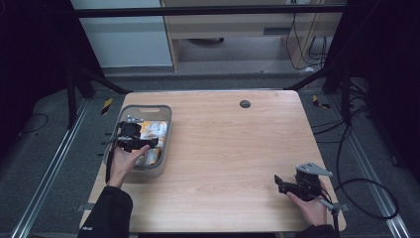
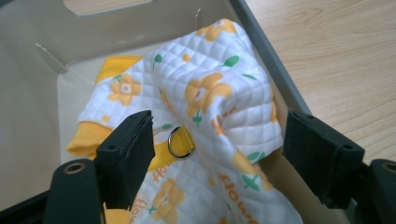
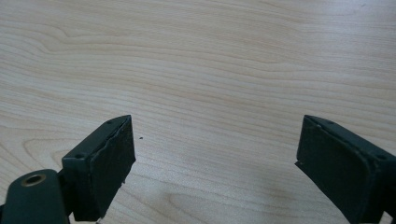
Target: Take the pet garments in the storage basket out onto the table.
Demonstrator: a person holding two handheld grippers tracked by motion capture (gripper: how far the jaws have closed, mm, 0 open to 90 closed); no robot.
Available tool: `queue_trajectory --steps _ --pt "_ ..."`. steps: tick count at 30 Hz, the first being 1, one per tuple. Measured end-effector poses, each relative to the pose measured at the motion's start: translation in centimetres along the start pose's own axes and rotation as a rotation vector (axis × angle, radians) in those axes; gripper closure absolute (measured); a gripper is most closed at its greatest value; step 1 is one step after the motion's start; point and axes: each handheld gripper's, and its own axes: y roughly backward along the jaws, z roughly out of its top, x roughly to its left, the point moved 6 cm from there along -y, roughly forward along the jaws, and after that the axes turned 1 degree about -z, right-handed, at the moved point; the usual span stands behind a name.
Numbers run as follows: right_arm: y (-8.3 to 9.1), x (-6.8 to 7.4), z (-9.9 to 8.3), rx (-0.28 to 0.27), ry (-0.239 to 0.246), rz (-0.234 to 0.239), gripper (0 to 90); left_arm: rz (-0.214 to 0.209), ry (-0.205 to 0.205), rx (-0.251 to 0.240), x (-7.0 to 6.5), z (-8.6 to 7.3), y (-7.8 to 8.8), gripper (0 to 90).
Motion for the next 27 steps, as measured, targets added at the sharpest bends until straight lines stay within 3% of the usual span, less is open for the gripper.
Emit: queue_trajectory --steps 11,27 --pt "-0.1 0.1 -0.1 0.009 0.005 0.005 10.8 -0.004 0.013 0.064 0.0 -0.7 -1.0 35.2" --pt "-0.2 0.1 -0.2 0.023 -0.003 0.018 9.6 -0.061 0.054 0.155 -0.4 -1.6 -2.1 69.7"
